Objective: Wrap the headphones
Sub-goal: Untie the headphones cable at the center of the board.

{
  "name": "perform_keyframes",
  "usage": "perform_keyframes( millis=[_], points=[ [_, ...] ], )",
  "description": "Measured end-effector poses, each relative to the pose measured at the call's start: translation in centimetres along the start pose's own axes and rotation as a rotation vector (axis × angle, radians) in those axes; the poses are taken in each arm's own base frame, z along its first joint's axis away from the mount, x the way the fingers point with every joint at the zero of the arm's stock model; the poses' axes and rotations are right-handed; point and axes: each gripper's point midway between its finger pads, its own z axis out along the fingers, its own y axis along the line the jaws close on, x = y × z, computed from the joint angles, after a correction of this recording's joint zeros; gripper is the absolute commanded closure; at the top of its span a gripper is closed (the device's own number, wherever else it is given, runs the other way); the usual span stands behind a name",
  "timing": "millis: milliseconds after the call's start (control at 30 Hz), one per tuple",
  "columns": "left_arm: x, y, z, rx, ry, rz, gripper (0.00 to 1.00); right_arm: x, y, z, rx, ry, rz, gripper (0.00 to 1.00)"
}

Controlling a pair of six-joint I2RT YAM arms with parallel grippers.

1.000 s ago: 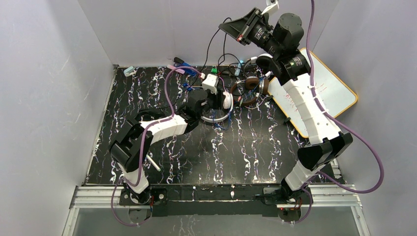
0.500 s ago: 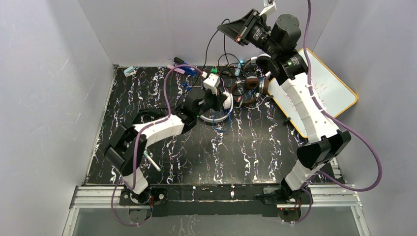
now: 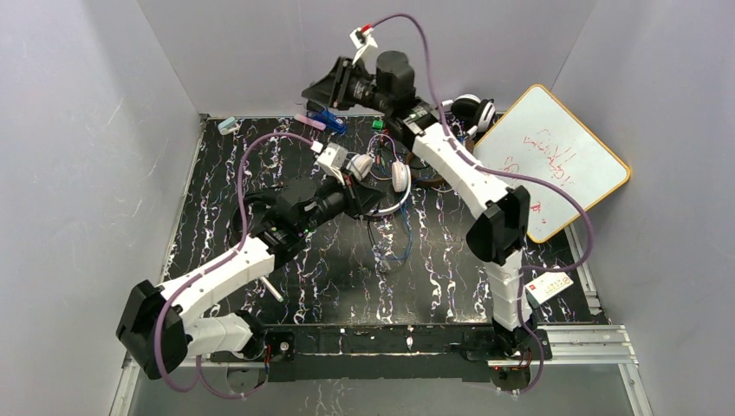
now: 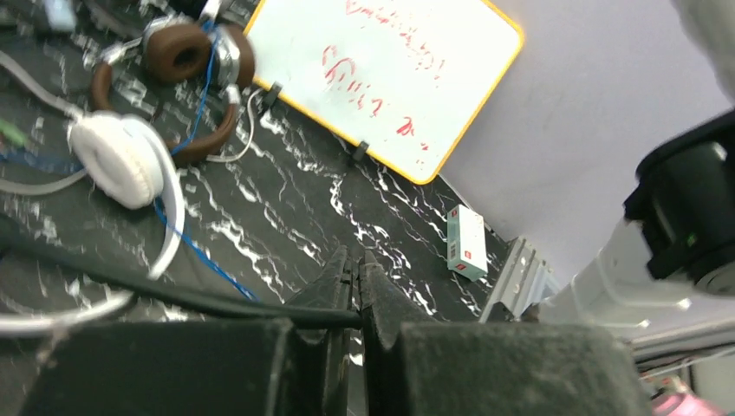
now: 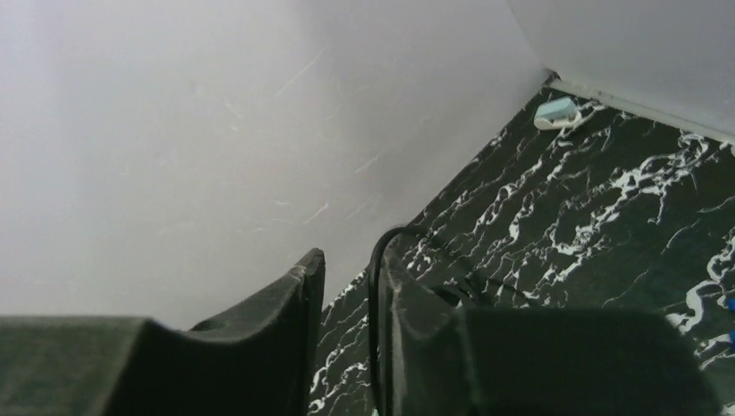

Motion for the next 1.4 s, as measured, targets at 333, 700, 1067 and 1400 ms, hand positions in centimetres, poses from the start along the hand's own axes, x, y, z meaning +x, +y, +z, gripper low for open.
perform_keyframes(
  millis=[333, 700, 1067, 1400],
  points=[
    [-2.8, 1.8, -2.1, -0.316, 0.101, -0.132, 1.00, 5.0, -8.3, -2.7, 0.228, 0.087, -0.052, 0.29],
    [-11.4, 6.3, -4.7, -0.590, -0.003, -0.095, 1.00, 6.0, -6.1, -17.8, 0.281, 0.009, -0.253, 0.10],
    [-16.6, 5.9, -4.7, -0.600, -0.071, -0.037, 1.00, 18.1, -6.5, -21.0, 0.001, 0.277, -0.326, 0.03],
    [-19.9, 5.3, -5.5, -0.632, -0.136, 0.015, 1.00, 21.5, -11.3, -18.5, 0.178, 0.344, -0.326, 0.12]
  ],
)
